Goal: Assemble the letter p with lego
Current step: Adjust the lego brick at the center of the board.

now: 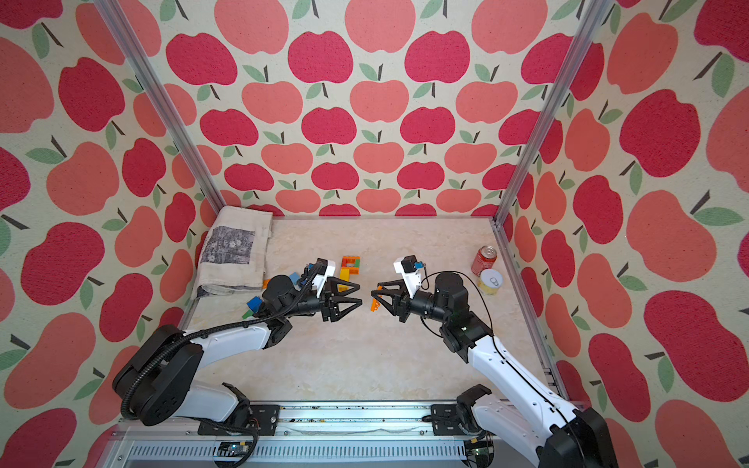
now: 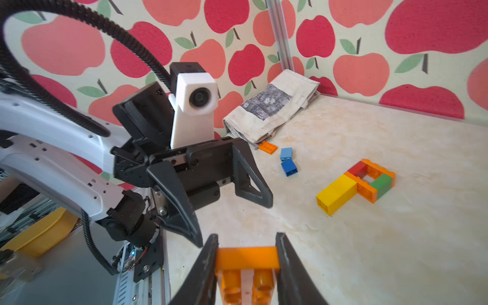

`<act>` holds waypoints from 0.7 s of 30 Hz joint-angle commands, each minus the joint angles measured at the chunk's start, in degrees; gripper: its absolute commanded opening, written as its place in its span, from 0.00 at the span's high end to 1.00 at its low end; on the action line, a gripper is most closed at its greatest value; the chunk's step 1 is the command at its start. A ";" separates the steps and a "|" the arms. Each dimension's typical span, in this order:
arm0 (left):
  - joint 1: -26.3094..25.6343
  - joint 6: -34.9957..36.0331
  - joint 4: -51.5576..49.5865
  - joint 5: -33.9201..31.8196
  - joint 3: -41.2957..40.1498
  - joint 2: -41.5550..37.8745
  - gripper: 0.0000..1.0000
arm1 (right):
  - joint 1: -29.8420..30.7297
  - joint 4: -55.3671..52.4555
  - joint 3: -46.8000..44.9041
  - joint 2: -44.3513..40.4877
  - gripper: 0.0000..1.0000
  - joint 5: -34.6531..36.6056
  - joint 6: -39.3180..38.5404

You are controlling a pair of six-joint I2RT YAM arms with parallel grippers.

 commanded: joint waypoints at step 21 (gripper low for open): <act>20.00 -0.01 -40.53 -38.95 -9.72 -29.33 0.25 | 20.86 -51.65 33.64 43.93 0.79 27.21 -45.14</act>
